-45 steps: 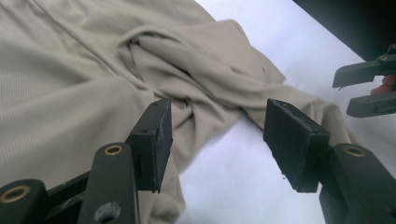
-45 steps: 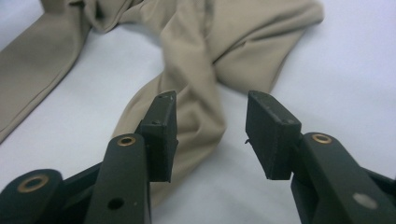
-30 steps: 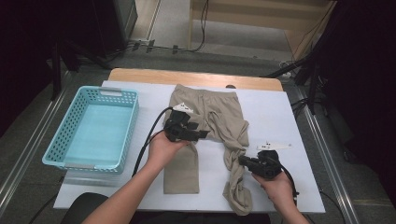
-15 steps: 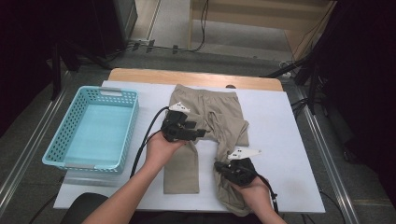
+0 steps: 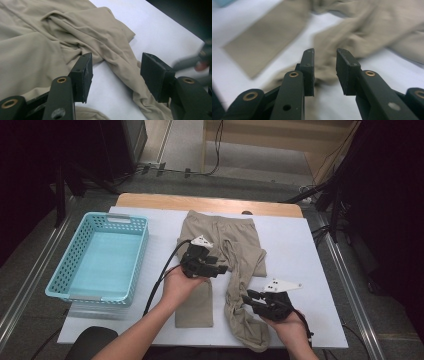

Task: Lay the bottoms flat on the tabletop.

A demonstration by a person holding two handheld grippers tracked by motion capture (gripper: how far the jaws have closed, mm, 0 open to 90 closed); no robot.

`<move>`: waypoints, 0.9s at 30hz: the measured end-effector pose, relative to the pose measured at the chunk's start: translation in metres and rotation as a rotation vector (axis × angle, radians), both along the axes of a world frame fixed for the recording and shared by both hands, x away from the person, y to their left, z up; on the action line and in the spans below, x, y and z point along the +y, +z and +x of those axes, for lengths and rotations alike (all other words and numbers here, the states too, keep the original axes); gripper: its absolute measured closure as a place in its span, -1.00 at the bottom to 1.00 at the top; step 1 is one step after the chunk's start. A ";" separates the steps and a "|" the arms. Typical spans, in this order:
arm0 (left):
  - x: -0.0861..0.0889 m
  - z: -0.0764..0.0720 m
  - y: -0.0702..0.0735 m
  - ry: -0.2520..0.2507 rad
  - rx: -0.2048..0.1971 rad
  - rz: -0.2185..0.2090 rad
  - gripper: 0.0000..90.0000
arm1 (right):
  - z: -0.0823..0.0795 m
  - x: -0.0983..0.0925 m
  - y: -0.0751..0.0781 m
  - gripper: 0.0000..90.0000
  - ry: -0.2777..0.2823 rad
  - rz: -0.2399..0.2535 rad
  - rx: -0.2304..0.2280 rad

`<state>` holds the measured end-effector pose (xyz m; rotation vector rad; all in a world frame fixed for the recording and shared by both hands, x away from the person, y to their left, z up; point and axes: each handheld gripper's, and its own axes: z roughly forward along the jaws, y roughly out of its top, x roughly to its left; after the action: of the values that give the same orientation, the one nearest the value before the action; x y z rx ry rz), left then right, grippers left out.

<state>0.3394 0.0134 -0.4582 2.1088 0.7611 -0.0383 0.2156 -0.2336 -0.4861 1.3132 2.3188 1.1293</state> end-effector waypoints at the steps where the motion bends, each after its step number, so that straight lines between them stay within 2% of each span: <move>1: -0.003 -0.002 -0.002 -0.005 0.000 0.001 -0.03 | 0.004 -0.005 -0.003 0.48 -0.018 -0.003 0.011; 6: -0.020 -0.010 -0.013 -0.042 0.027 0.019 0.04 | 0.019 -0.020 -0.015 0.48 -0.095 -0.001 0.048; 9: -0.034 -0.016 -0.022 -0.069 0.040 0.037 0.05 | 0.023 -0.022 -0.018 0.48 -0.104 -0.003 0.052; 11: -0.040 -0.018 -0.028 -0.073 0.034 0.059 0.09 | 0.023 -0.021 -0.018 0.46 -0.103 -0.004 0.049; 14: -0.045 -0.019 -0.039 -0.064 0.042 0.095 0.27 | 0.023 -0.021 -0.018 0.46 -0.101 -0.002 0.039; 16: -0.046 -0.016 -0.048 -0.067 0.062 0.126 0.44 | 0.023 -0.021 -0.018 0.46 -0.103 -0.001 0.039; 18: -0.043 -0.014 -0.054 -0.074 0.080 0.154 0.74 | 0.024 -0.021 -0.019 0.46 -0.103 0.001 0.047; 19: -0.040 -0.012 -0.055 -0.071 0.095 0.138 0.87 | 0.024 -0.020 -0.020 0.46 -0.101 -0.002 0.050; 20: -0.036 -0.010 -0.055 -0.063 0.122 0.130 0.89 | 0.024 -0.019 -0.021 0.46 -0.099 -0.003 0.052; 21: -0.033 -0.008 -0.053 -0.053 0.129 0.128 0.90 | 0.024 -0.018 -0.021 0.46 -0.094 -0.006 0.053; 23: -0.022 -0.006 -0.048 -0.031 0.118 0.129 0.91 | 0.024 -0.015 -0.021 0.46 -0.085 -0.012 0.049; 27: 0.000 0.001 -0.040 0.033 0.133 0.102 0.90 | 0.024 -0.011 -0.021 0.46 -0.080 -0.012 0.044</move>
<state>0.3403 0.0138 -0.4987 2.2064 0.8926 -0.1253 0.2391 -0.2450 -0.5075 1.4263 2.2777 1.0713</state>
